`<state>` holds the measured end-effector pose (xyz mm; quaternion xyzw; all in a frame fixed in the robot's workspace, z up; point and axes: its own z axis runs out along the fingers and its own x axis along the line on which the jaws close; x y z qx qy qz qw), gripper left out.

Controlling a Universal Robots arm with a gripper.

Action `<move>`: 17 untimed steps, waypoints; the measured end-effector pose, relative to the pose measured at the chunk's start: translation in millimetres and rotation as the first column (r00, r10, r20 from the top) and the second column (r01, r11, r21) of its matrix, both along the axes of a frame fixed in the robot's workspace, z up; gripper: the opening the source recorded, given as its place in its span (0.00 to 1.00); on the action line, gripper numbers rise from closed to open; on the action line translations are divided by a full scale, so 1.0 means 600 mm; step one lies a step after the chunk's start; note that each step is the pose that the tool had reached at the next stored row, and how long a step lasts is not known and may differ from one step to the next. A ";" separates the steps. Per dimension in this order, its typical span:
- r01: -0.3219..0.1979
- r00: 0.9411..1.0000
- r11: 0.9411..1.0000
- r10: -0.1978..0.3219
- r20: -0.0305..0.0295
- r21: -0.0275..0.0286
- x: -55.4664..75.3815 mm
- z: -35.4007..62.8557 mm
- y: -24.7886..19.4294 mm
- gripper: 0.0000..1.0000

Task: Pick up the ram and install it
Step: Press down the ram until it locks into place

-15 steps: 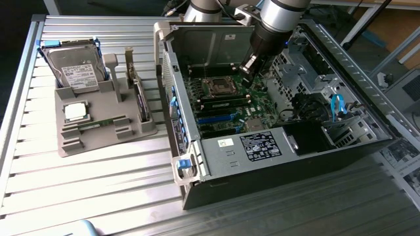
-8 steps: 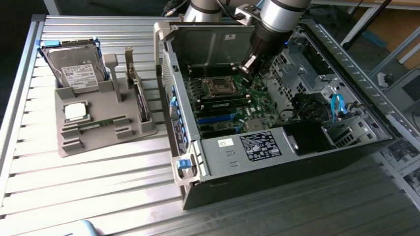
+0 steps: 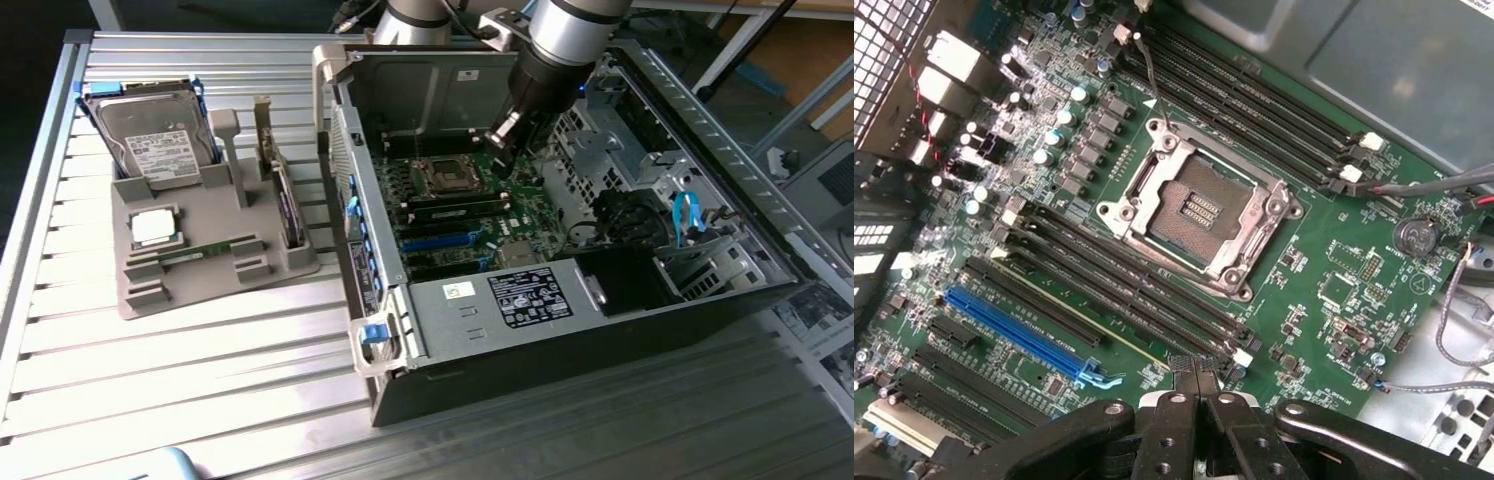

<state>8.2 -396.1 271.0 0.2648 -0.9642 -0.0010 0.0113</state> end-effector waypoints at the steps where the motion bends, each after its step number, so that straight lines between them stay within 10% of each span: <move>1: 0.004 1.000 1.000 -0.004 0.000 0.000 0.000 0.000 0.0000 0.11; 17: 0.074 0.997 0.997 -0.074 0.000 0.000 0.000 0.000 0.0000 0.11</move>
